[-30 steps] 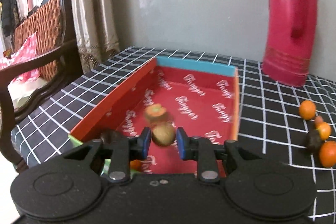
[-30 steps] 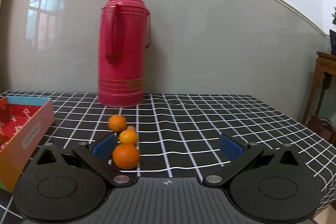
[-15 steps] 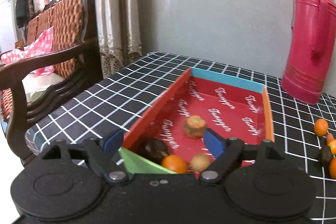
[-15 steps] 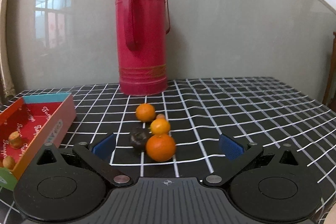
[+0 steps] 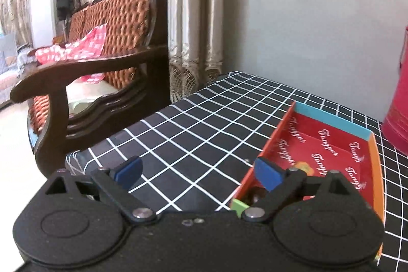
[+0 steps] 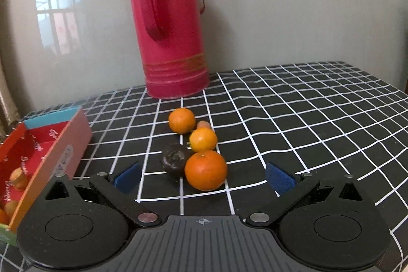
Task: Organize fruits
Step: 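Lower the right gripper onto the large orange and close it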
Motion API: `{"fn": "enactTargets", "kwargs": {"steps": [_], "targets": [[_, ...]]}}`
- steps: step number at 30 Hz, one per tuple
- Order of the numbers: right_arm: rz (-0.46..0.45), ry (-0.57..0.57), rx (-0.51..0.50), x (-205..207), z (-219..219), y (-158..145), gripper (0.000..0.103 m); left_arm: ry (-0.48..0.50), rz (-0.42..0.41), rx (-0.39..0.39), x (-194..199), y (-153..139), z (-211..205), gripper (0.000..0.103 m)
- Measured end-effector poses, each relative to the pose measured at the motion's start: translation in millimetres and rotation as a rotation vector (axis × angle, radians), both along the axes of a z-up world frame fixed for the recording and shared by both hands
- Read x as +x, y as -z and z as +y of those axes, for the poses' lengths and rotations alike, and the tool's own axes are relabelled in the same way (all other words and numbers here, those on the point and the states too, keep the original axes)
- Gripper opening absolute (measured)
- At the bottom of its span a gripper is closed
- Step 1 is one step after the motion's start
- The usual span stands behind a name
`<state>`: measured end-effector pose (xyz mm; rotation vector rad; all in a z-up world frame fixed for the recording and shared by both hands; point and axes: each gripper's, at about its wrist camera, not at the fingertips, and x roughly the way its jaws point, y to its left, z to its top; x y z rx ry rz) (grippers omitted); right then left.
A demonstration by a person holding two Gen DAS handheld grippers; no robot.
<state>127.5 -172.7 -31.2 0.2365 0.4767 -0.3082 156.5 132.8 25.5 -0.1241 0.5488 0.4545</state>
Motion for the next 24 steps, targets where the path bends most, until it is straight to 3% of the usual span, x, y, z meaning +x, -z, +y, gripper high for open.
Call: {"fn": "enactTargets", "kwargs": {"steps": [3,4,5,6,11,20,22,23,24], "targets": [[0.01,0.011,0.01,7.0,-4.4,3.7,0.1,-0.012,0.007,-0.007,0.1,0.6,7.1,0.089],[0.01,0.013,0.013,8.6,-5.3,4.7,0.094,-0.018,0.008,-0.006,-0.1,0.5,8.7,0.089],[0.01,0.009,0.017,9.9,-6.0,5.6,0.075,-0.022,0.006,-0.007,-0.5,0.2,10.1,0.089],[0.02,0.003,0.027,12.1,-7.2,7.0,0.064,-0.023,0.005,-0.008,-1.3,0.0,10.9,0.089],[0.048,0.01,0.074,18.4,-12.2,14.3,0.064,-0.025,0.007,-0.011,-1.0,-0.1,14.9,0.089],[0.012,-0.001,0.095,20.3,-13.8,12.9,0.056,-0.041,0.007,-0.009,-2.4,0.6,21.4,0.091],[0.011,0.002,0.09,20.9,-12.7,13.7,0.051,-0.047,0.01,-0.01,-1.7,0.9,23.0,0.091],[0.015,0.007,0.078,20.5,-11.6,13.7,0.041,-0.05,0.011,-0.012,-1.6,0.7,23.8,0.091],[0.016,0.001,0.076,22.1,-10.1,14.3,0.041,-0.053,0.011,-0.015,-1.5,0.7,24.3,0.091]]}}
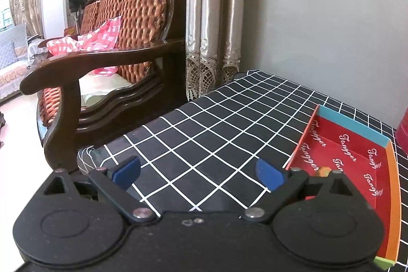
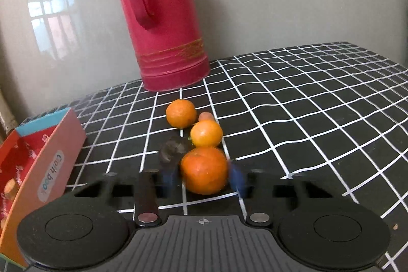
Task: Organize fruits
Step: 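Lower the right gripper onto the large orange and close it, then carry the large orange into the red box and open the right gripper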
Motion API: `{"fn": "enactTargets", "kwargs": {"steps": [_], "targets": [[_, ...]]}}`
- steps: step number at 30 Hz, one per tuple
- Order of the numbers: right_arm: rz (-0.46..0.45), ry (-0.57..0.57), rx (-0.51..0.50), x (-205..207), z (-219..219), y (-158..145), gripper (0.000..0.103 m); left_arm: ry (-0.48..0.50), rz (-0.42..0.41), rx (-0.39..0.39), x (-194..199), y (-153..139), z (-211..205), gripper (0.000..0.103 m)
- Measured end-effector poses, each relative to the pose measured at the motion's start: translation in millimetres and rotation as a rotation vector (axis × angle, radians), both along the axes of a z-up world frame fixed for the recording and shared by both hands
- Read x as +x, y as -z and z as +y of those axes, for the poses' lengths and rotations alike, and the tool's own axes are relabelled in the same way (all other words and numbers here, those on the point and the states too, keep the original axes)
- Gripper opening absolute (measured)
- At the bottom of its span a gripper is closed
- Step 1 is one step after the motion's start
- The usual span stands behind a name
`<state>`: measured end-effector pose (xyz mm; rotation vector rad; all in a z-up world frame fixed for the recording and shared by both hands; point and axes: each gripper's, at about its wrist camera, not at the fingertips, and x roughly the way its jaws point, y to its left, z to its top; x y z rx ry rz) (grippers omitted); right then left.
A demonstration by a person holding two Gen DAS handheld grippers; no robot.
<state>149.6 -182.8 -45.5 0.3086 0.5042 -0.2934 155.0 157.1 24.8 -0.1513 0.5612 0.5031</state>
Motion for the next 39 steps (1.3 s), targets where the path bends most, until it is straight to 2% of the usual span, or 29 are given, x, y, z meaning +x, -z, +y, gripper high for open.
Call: {"fn": "enactTargets", "kwargs": {"steps": [6,10,16,22,30,35,39], "targets": [[-0.004,-0.014,-0.006,0.2,3.4,-1.0,0.041,-0.006,0.0,-0.009,-0.3,-0.4,1.2,0.091],[-0.074,-0.04,-0.026,-10.2,12.2,-12.9,0.041,-0.007,-0.003,-0.005,-0.5,-1.1,0.1,0.091],[-0.214,-0.184,-0.056,-27.8,44.4,-32.9,0.041,-0.017,0.003,-0.012,-1.2,-0.4,4.5,0.091],[-0.277,-0.357,-0.077,-32.2,84.3,-42.8,0.041,-0.032,0.008,-0.012,-3.4,0.4,10.0,0.092],[-0.262,-0.539,-0.146,-28.8,134.2,-33.7,0.041,-0.052,0.014,-0.008,-5.8,1.1,20.1,0.092],[-0.226,-0.592,-0.181,-25.0,153.6,-24.3,0.041,-0.055,0.012,-0.013,-7.2,0.5,23.4,0.092],[-0.205,-0.609,-0.156,-23.2,157.3,-18.8,0.042,-0.055,0.013,-0.013,-7.2,0.7,23.5,0.092]]}}
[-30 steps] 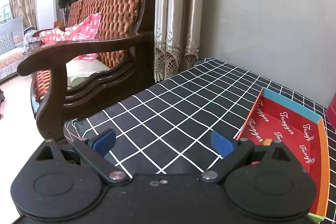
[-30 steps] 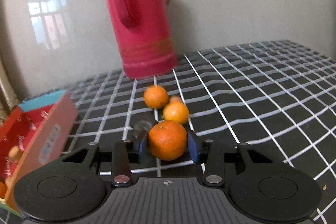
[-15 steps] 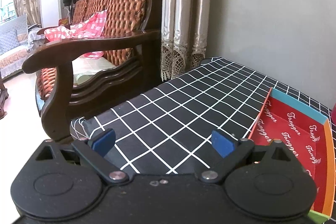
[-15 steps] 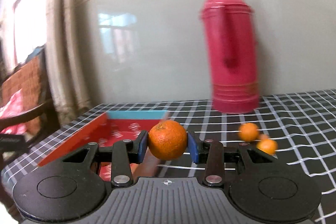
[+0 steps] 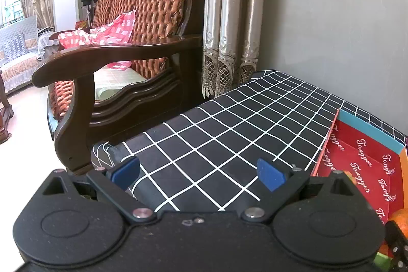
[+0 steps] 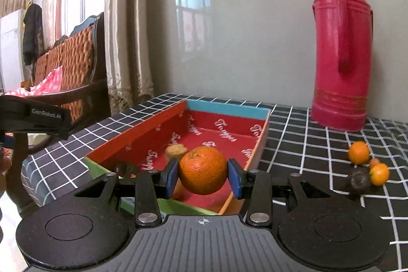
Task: Organize fruits
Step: 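Carry the large orange into the red box and open the right gripper, then move the left gripper to the dark round fruit and grasp it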
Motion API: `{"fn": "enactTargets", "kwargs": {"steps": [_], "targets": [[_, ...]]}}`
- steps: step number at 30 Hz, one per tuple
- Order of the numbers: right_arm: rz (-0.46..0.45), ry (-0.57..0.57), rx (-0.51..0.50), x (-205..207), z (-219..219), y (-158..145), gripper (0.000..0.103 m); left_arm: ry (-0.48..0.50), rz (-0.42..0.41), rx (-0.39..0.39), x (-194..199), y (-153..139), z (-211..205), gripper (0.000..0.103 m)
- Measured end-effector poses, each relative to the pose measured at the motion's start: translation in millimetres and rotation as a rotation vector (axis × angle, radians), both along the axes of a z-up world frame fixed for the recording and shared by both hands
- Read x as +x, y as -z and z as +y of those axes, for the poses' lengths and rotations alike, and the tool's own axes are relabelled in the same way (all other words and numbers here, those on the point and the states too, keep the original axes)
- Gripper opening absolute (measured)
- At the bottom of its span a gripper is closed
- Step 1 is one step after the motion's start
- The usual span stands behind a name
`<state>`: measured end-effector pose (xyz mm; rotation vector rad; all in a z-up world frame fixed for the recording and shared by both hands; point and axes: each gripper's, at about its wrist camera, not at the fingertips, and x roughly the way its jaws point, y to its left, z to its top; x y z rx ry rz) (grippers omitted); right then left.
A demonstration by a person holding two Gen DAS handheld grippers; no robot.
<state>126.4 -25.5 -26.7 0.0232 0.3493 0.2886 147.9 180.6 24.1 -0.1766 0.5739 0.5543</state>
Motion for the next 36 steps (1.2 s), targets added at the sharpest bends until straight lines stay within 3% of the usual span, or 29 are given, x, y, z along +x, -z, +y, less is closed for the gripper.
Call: {"fn": "enactTargets", "kwargs": {"steps": [2,4,5,6,10,14,23,36], "targets": [[-0.006,0.005,0.012,-1.5,-0.8,-1.0,0.047,0.001,0.002,-0.002,0.7,-0.1,0.5,0.092],[-0.036,0.031,0.024,-6.5,-4.7,-4.7,0.06,0.004,0.003,-0.003,1.9,-0.3,0.1,0.092],[-0.05,0.05,0.03,-8.3,-7.3,-6.6,0.073,0.005,0.003,-0.003,2.3,-0.3,-0.3,0.092],[-0.066,0.071,0.036,-10.1,-10.1,-8.2,0.079,0.007,0.003,-0.003,2.7,-0.5,-1.1,0.092],[-0.112,0.145,0.044,-16.0,-23.8,-15.6,0.081,0.02,0.002,0.002,4.6,-0.3,-7.7,0.092],[-0.144,0.23,0.047,-20.9,-39.2,-21.3,0.098,0.043,0.0,0.006,5.8,0.0,-18.5,0.092],[-0.161,0.441,0.038,-32.2,-79.9,-28.4,0.103,0.146,-0.042,0.044,5.8,-4.1,-58.3,0.092],[-0.137,0.902,-0.058,-60.7,-159.8,-29.2,0.103,0.476,-0.165,0.146,-8.1,-4.5,-162.4,0.093]]}}
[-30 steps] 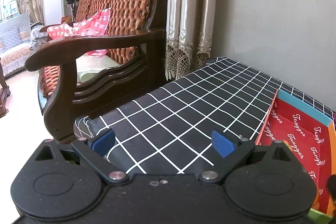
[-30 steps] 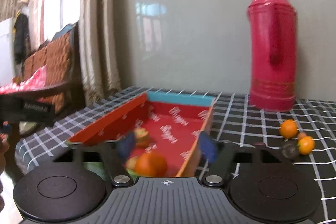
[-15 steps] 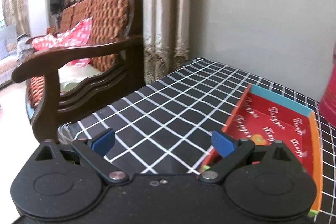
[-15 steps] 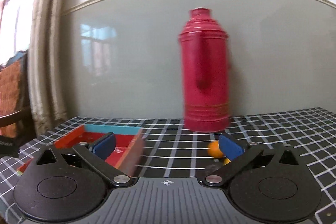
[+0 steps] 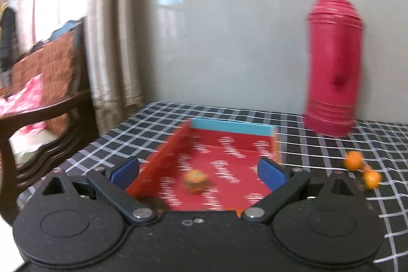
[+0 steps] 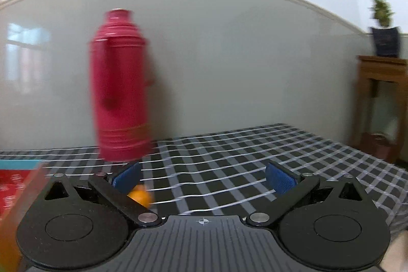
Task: Organize fruits
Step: 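Move the left gripper to the dark round fruit and grasp it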
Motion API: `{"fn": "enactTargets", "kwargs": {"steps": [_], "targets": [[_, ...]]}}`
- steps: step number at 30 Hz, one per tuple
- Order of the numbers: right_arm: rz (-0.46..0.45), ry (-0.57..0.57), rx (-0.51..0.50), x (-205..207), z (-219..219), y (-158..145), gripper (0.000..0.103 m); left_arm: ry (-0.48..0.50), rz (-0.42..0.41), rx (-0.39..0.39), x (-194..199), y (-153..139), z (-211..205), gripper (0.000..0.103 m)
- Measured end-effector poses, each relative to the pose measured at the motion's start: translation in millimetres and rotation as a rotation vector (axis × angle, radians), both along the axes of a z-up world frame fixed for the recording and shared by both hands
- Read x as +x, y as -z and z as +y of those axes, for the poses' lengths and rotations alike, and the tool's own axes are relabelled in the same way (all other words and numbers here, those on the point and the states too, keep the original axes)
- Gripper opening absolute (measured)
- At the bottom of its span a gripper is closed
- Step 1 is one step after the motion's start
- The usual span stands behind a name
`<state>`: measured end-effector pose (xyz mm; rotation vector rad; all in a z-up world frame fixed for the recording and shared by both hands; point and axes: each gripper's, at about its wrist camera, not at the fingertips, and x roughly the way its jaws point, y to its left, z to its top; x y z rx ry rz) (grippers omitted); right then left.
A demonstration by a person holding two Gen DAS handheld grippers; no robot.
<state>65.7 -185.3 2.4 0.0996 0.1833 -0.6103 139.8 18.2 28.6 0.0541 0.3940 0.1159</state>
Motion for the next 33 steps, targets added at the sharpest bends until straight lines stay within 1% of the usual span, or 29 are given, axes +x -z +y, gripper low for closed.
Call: {"fn": "enactTargets", "kwargs": {"steps": [4,7,10,12,13,16,17,21,23,27,30,32,33], "targets": [[-0.001,0.145,-0.039,-9.7,-16.7,-0.2,0.103,0.118,0.005,0.021,-1.3,8.8,-34.6,0.094],[0.01,0.212,-0.054,-14.6,-29.3,2.6,0.103,0.219,0.026,0.075,1.9,18.7,-65.7,0.095],[0.045,0.268,-0.087,-14.3,-39.7,6.7,0.103,0.297,0.029,0.129,4.6,29.5,-96.1,0.095],[0.056,0.271,-0.085,-17.4,-46.9,8.7,0.103,0.353,0.033,0.158,7.5,37.6,-112.8,0.093],[0.054,0.268,-0.078,-19.3,-50.5,9.3,0.103,0.379,0.038,0.165,8.8,40.4,-119.2,0.088],[0.051,0.252,-0.057,-22.7,-58.3,9.6,0.103,0.455,0.064,0.164,14.2,47.6,-134.6,0.079],[0.053,0.248,-0.052,-23.3,-59.9,9.6,0.103,0.47,0.074,0.16,15.8,49.5,-137.3,0.078],[0.057,0.236,-0.031,-27.0,-63.2,8.3,0.103,0.514,0.101,0.164,25.3,58.3,-148.8,0.078],[0.059,0.23,-0.025,-27.1,-64.8,8.3,0.103,0.531,0.116,0.16,27.6,61.3,-152.6,0.074],[0.06,0.219,-0.023,-24.9,-68.3,6.5,0.103,0.542,0.151,0.138,44.8,67.4,-155.5,0.07],[0.062,0.21,-0.023,-24.4,-68.6,6.5,0.103,0.563,0.187,0.104,56.1,68.3,-153.6,0.057],[0.063,0.203,-0.023,-23.9,-68.7,6.4,0.103,0.573,0.217,0.09,62.6,70.4,-153.9,0.043],[0.064,0.2,-0.022,-23.8,-69.2,6.5,0.103,0.576,0.233,0.082,66.2,72.0,-153.7,0.039]]}}
